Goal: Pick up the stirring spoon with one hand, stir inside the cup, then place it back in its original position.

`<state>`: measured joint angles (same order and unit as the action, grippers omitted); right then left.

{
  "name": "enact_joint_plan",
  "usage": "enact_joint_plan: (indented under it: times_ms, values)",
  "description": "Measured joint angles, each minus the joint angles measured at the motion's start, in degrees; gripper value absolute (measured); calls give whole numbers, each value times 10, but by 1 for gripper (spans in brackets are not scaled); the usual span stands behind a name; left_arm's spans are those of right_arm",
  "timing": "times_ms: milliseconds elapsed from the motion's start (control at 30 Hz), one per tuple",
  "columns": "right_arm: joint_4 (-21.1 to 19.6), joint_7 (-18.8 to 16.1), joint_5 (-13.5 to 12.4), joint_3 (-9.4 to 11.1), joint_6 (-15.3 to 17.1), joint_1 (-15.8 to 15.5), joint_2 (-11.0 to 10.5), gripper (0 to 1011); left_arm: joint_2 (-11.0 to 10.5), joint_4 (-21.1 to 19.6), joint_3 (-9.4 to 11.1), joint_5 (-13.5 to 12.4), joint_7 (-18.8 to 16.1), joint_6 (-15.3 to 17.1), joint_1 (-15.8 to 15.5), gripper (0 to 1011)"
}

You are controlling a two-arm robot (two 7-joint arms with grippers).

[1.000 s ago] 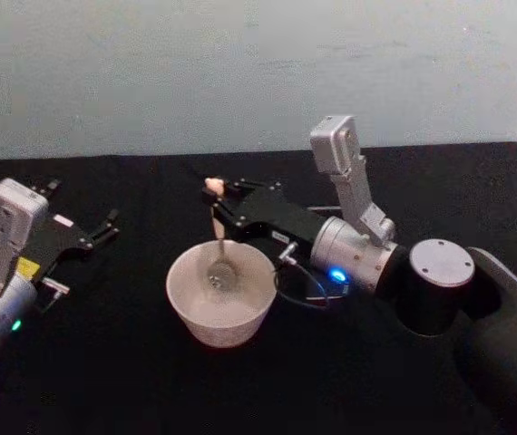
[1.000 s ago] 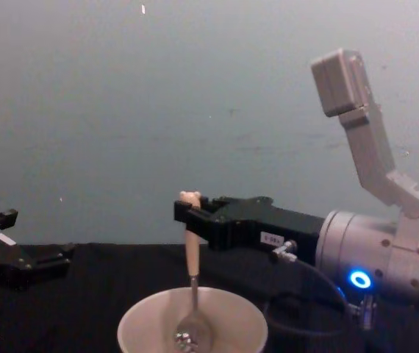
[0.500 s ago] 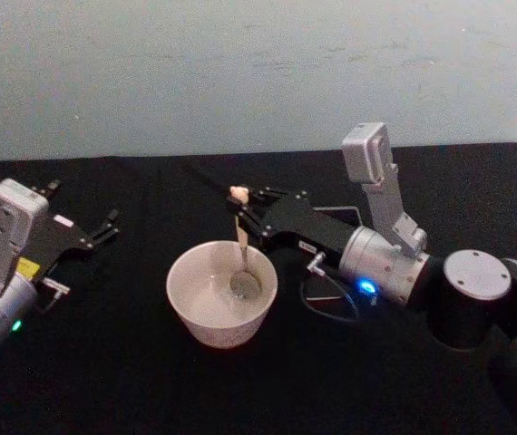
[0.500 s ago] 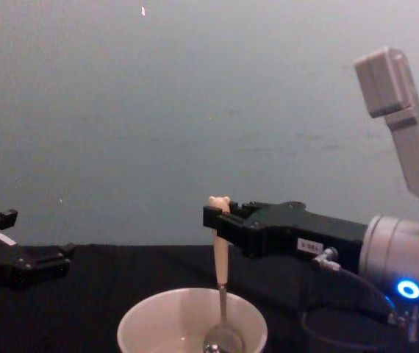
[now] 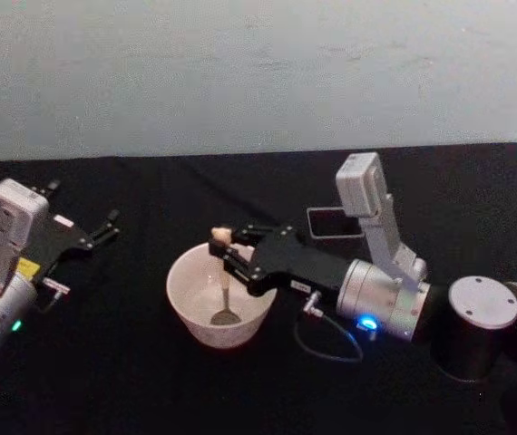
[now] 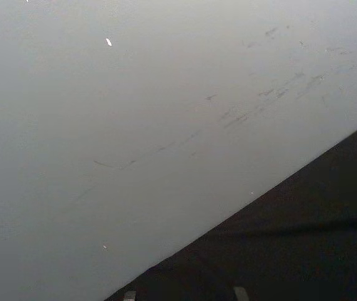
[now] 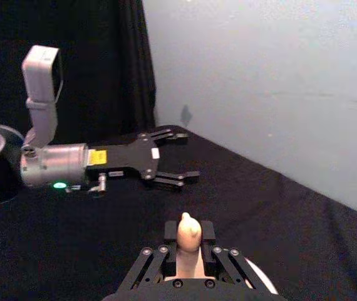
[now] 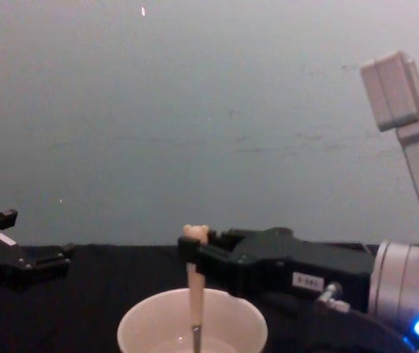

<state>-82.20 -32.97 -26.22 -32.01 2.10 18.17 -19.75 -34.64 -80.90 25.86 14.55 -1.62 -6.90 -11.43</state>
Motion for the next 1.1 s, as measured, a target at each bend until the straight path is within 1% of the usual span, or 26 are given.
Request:
enact_joint_plan:
  times_ms: [200, 333, 500, 633, 867, 967, 1100]
  values:
    - [7, -1, 1, -14, -2, 8, 8, 224, 0, 0, 0, 0, 0, 0, 0, 1001]
    - [22, 4, 6, -20, -7, 18, 18, 224, 0, 0, 0, 0, 0, 0, 0, 1001]
    - [51, 13, 15, -22, -18, 38, 36, 223, 0, 0, 0, 0, 0, 0, 0, 1001]
    - [78, 19, 21, -19, -25, 55, 50, 224, 0, 0, 0, 0, 0, 0, 0, 1001]
    - [110, 29, 26, -7, -33, 72, 62, 223, 0, 0, 0, 0, 0, 0, 0, 1002]
    - [114, 32, 26, -1, -33, 74, 62, 224, 0, 0, 0, 0, 0, 0, 0, 1001]
    - [111, 34, 28, 6, -32, 71, 58, 224, 0, 0, 0, 0, 0, 0, 0, 1001]
